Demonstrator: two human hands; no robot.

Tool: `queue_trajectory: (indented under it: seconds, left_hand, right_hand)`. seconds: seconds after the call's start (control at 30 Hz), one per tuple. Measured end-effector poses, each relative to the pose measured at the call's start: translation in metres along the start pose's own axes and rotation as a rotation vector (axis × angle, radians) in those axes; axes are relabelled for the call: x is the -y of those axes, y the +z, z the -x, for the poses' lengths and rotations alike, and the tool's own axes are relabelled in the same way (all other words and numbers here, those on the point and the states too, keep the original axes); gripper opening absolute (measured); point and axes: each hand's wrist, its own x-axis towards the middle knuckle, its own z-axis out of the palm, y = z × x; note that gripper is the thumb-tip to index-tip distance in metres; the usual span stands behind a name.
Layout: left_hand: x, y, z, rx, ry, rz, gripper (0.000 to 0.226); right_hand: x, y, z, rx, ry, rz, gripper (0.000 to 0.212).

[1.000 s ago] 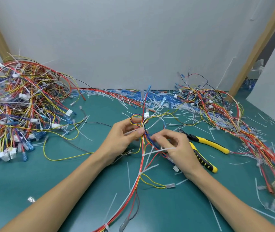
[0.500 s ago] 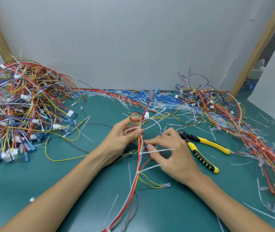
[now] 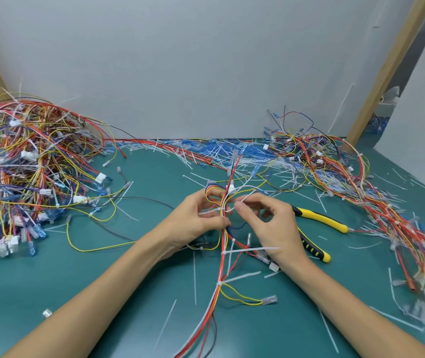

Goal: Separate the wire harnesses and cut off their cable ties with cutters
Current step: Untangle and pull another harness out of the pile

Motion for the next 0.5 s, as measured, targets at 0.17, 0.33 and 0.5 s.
queue_trajectory:
  seconds: [0.17, 0.33, 0.5]
  left_hand:
    - [0.001, 0.0051, -0.0005, -0.032, 0.007, -0.162, 0.031]
    - [0.0013, 0.0037, -0.0027, -0.157, -0.012, -0.411, 0.006]
    - [0.0062, 0.0033, -0.0033, -0.236, 0.032, -0.506, 0.01]
  right_hand:
    - [0.0005, 0.0008, -0.0005, 0.0, -0.025, -0.039, 0.014]
    - [-0.0016, -0.0016, -0.0002, -0.052, 0.023, -0.129, 0.012]
    - [-0.0059, 0.0, -0.0007, -0.06, 0.049, -0.165, 0.01]
